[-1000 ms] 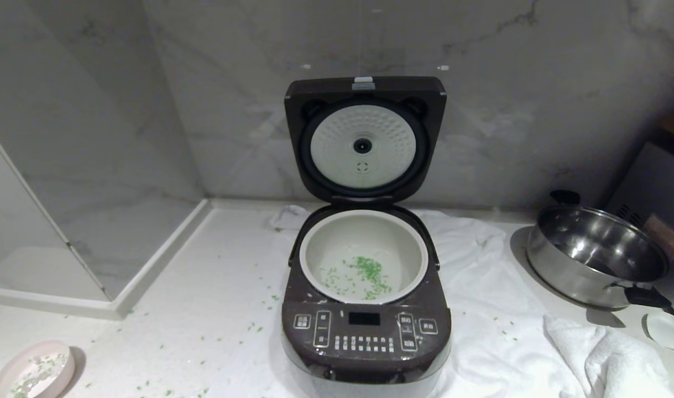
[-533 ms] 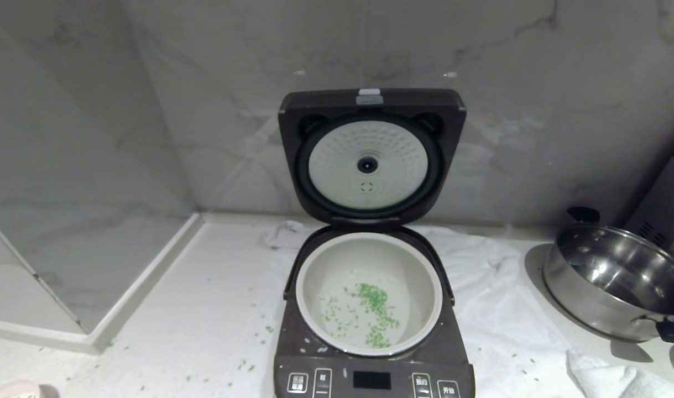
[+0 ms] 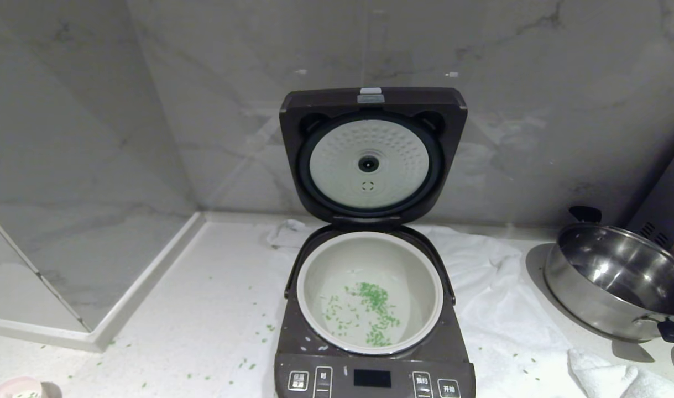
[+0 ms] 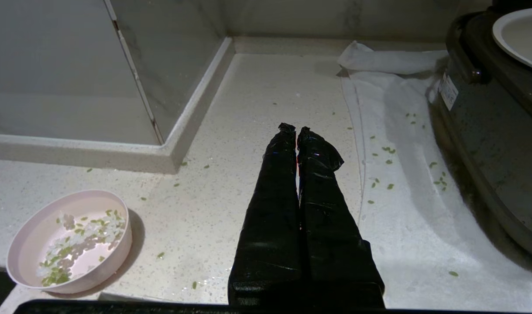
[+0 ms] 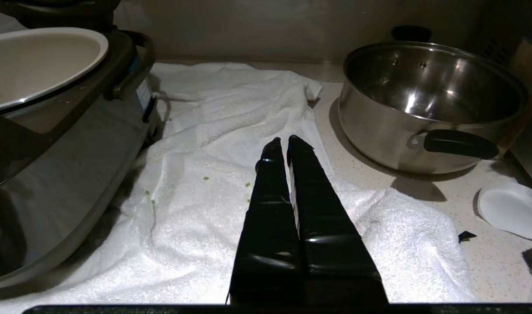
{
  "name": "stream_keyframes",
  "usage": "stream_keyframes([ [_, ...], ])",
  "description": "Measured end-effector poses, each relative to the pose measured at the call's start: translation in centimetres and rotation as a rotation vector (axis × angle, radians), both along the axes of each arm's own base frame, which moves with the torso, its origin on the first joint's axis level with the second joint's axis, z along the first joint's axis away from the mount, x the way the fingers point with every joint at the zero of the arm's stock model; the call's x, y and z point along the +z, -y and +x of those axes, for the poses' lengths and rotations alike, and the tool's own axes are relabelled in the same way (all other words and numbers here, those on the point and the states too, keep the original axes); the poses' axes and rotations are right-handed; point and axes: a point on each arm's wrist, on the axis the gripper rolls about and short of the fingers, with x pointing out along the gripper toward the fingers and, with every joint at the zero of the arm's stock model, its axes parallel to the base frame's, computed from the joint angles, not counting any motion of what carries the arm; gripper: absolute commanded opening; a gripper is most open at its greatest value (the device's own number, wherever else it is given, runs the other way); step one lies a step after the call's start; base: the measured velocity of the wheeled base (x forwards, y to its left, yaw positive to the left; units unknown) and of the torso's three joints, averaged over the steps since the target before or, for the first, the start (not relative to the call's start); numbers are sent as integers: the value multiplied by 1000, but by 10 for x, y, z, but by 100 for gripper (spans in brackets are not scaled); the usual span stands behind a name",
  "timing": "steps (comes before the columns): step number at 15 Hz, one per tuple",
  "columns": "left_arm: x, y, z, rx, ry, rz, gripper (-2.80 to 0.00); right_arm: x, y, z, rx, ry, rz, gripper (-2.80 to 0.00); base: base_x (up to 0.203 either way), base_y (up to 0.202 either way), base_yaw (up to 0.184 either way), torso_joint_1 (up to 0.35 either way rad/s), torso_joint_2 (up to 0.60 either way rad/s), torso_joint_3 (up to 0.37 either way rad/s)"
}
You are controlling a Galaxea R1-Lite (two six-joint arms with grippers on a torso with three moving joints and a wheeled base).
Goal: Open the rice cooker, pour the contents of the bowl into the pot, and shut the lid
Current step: Pour the water from the bowl into the rice cooker
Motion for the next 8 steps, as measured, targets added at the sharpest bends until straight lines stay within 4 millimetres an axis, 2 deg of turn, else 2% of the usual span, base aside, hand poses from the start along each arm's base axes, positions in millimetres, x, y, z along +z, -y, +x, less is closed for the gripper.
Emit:
stream_keyframes([
  [3,0,0,0,0,0,0,-280,0,0,0,0,0,0,-280,-94,0,-1,6,8,2],
  [8,0,0,0,0,0,-1,-280,0,0,0,0,0,0,-280,0,0,0,0,0,0],
])
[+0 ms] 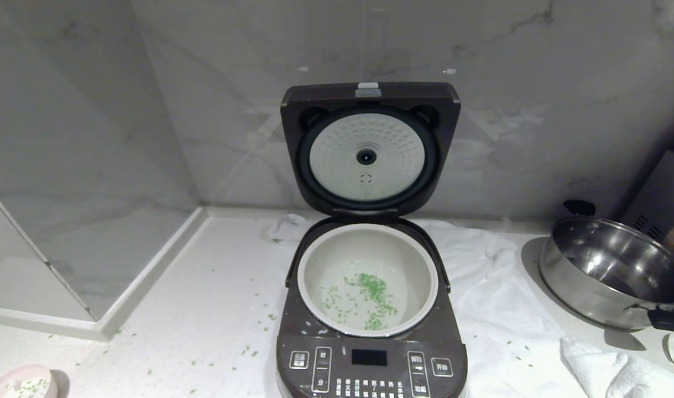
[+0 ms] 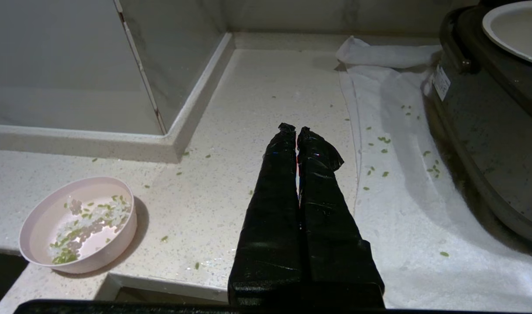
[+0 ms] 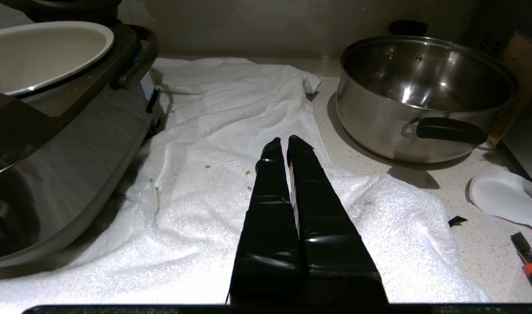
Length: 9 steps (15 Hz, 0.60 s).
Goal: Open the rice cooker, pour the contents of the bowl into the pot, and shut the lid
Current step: Pour the water from the bowl into the rice cooker
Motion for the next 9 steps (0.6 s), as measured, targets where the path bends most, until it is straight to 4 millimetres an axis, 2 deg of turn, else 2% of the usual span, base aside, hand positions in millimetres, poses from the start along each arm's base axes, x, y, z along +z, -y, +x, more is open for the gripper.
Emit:
stream_keyframes([
  [5,3,-1,-3,22,-42,-44,-280,0,0,0,0,0,0,-280,0,0,0,0,0,0],
  [7,25,-2,-8,84,-50,-82,-280,0,0,0,0,0,0,-280,0,0,0,0,0,0],
  [9,60,-4,-4,152,-74,-170,-280,0,0,0,0,0,0,-280,0,0,0,0,0,0],
])
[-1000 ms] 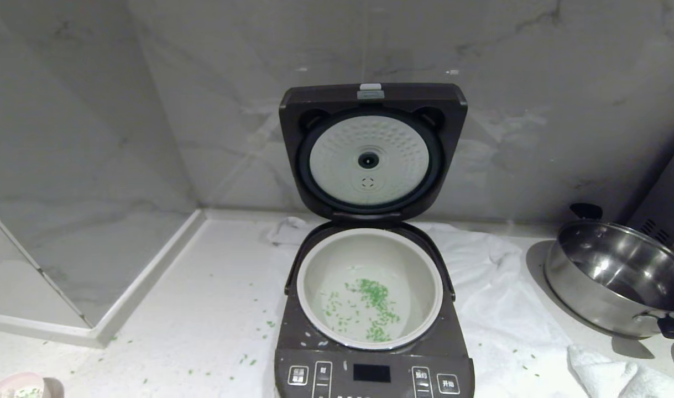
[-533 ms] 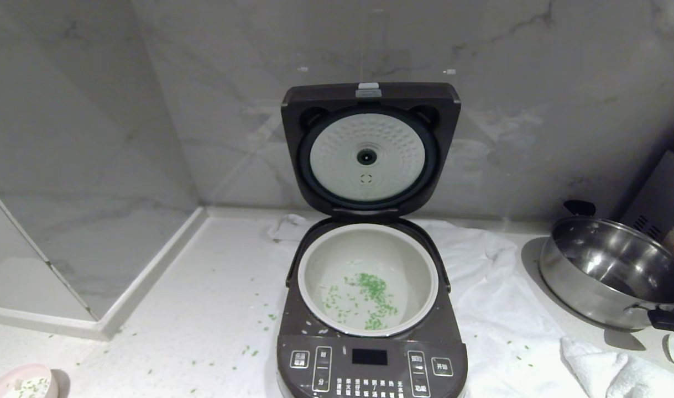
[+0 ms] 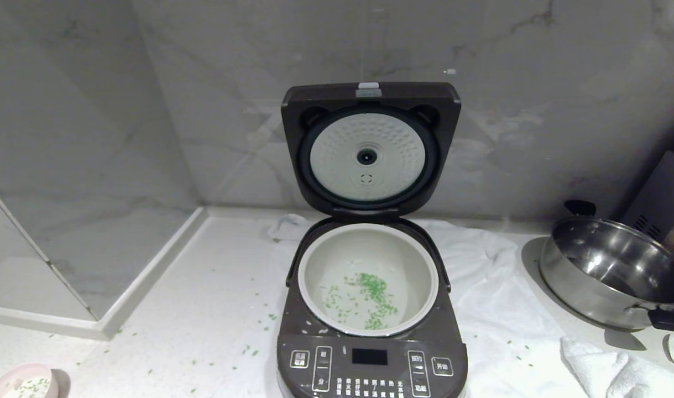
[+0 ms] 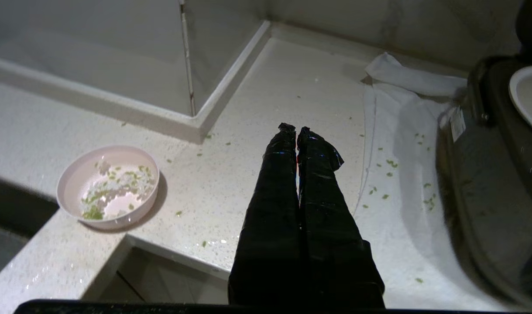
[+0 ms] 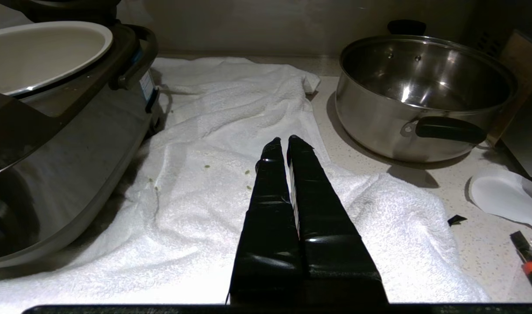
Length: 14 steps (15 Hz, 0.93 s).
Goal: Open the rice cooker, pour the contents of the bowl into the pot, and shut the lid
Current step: Pour the water from the bowl into the rice cooker
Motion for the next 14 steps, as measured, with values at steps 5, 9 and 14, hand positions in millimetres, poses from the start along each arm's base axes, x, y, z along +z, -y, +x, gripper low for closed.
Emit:
stream_keyframes([
  [5,55,-5,60,242,-318,-87,-280,0,0,0,1,0,0,-280,0,0,0,0,0,0],
  [9,65,-39,120,509,-604,-37,-280,0,0,0,0,0,0,-280,0,0,0,0,0,0],
  [14,41,-85,139,510,-903,-110,-280,0,0,0,1,0,0,-280,0,0,0,0,0,0],
])
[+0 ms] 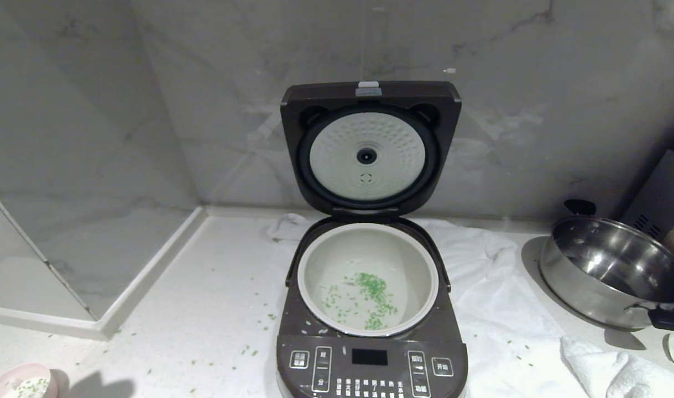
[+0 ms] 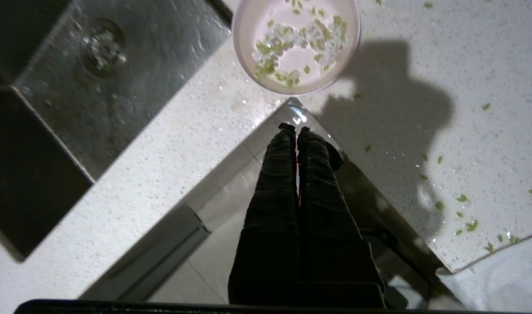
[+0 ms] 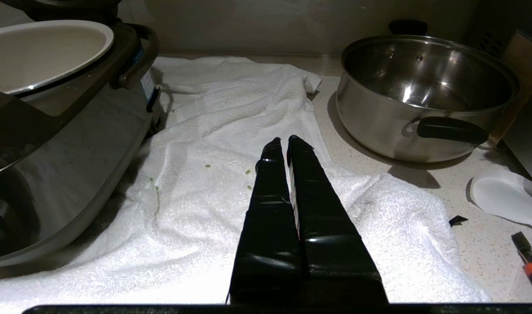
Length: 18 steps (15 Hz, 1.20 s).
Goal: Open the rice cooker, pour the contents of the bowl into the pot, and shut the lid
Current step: Pour the water from the bowl into the rice cooker
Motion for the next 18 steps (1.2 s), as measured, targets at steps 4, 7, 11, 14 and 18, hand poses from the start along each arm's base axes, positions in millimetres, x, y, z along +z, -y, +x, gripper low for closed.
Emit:
stream_keyframes([
  [4,-32,-17,13,-15,-60,-167,0,0,0,0,0,0,0,-280,0,0,0,0,0,0],
  [7,-45,-34,24,18,-65,-178,0,0,0,0,0,0,-1,-280,0,0,0,0,0,0],
  [11,-56,-62,26,83,-64,-167,0,0,0,0,0,0,0,-280,0,0,0,0,0,0],
  [14,-70,-89,30,120,-72,-187,0,0,0,0,0,0,0,-280,0,0,0,0,0,0],
  [18,-100,-122,27,127,-87,-211,0,0,0,0,0,0,0,-280,0,0,0,0,0,0],
])
